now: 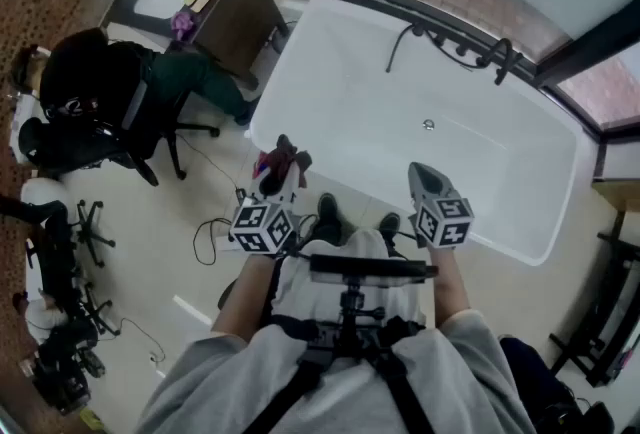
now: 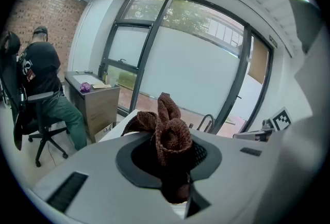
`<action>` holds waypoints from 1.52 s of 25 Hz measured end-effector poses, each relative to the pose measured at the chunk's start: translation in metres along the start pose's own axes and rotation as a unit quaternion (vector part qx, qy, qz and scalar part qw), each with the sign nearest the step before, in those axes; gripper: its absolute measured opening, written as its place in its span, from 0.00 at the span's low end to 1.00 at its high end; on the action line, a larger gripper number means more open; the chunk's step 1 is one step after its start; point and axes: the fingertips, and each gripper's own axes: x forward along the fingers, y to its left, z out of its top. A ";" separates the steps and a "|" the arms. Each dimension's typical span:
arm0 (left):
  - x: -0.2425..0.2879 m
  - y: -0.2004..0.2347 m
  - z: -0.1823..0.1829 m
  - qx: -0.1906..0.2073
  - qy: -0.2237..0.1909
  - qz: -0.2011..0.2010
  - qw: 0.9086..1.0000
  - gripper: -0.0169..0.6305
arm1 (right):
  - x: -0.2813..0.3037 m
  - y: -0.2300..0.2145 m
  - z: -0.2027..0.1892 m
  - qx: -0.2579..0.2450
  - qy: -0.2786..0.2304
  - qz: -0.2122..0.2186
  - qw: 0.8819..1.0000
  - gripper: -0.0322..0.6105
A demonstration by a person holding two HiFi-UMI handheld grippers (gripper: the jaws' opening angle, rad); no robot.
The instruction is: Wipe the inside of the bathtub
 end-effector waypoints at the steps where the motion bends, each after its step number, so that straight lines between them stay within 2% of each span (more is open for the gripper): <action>1: -0.001 0.005 0.003 0.000 -0.002 -0.002 1.000 0.16 | 0.003 0.005 0.001 -0.001 0.000 0.001 1.000 0.06; 11: 0.006 0.068 0.042 0.034 -0.012 -0.021 0.999 0.16 | 0.045 0.050 0.012 0.001 -0.010 -0.010 1.000 0.06; 17: 0.025 0.081 0.045 0.091 0.011 -0.047 0.995 0.16 | 0.069 0.072 0.028 -0.005 -0.028 -0.030 0.999 0.06; 22: 0.051 0.068 0.049 0.115 0.024 -0.077 0.990 0.16 | 0.073 0.070 0.041 -0.008 -0.029 -0.037 0.999 0.06; 26: 0.066 0.054 0.055 0.117 0.027 -0.086 0.989 0.16 | 0.072 0.060 0.051 -0.009 -0.031 -0.038 0.999 0.06; 38: 0.080 -0.003 0.060 0.102 0.019 -0.057 0.993 0.16 | 0.080 0.026 0.073 -0.025 -0.031 0.021 0.999 0.06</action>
